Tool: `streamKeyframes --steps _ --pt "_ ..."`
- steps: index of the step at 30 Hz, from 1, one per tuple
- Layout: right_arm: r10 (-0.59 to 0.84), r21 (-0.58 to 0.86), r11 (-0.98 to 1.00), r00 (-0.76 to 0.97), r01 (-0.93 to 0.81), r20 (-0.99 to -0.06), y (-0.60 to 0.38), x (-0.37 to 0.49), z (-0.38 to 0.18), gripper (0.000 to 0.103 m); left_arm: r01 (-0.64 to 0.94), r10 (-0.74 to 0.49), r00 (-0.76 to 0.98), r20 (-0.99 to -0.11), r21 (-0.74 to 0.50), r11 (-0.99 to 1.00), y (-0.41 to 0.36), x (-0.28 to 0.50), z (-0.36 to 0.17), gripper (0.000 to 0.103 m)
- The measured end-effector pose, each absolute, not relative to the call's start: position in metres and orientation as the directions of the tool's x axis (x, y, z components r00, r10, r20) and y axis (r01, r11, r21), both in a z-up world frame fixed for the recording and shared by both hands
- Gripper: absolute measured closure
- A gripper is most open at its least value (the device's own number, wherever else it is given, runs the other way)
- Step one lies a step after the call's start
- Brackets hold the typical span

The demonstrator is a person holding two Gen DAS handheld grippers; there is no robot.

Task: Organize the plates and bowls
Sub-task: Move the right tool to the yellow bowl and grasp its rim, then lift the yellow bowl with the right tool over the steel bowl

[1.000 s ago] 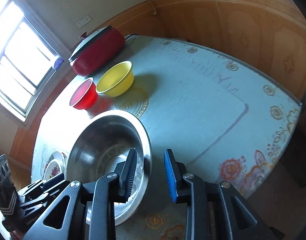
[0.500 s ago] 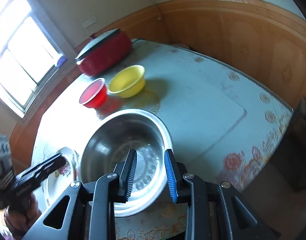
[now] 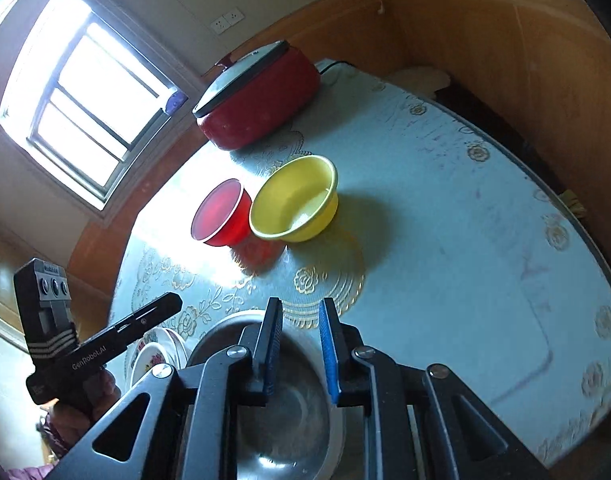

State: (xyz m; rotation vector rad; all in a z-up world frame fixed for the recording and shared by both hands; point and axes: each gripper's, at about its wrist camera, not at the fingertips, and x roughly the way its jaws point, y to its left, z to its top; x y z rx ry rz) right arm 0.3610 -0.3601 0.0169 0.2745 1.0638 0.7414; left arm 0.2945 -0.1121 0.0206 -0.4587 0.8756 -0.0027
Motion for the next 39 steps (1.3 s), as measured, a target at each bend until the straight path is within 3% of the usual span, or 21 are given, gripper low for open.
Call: streamKeyframes --steps 5,17,32,36,39 --pt "0.676 0.542 0.703 0.198 -0.461 -0.71 -0.35 0.388 0.007 0.085 -0.231 -0.156 0.633 -0.758 -0.377 0.897 -0.117 0.317 0.013 0.085" --pt "0.709 0.579 0.682 0.21 -0.447 -0.673 -0.331 0.447 0.002 0.085 -0.337 -0.113 0.6 -0.792 -0.378 0.862 -0.113 0.366 -0.001 0.085" --pt "0.69 0.571 0.702 0.21 -0.426 -0.692 -0.303 0.491 -0.017 0.085 -0.386 -0.108 0.576 -0.81 -0.386 0.838 -0.107 0.41 -0.026 0.085" --pt "0.646 0.514 0.732 0.218 -0.446 -0.731 -0.292 0.488 -0.024 0.095 -0.373 -0.109 0.574 -0.811 -0.378 0.847 -0.108 0.417 -0.029 0.087" --pt "0.645 0.505 0.733 0.232 -0.455 -0.728 -0.293 0.483 -0.02 0.095 -0.358 -0.1 0.576 -0.811 -0.36 0.862 -0.113 0.416 -0.026 0.088"
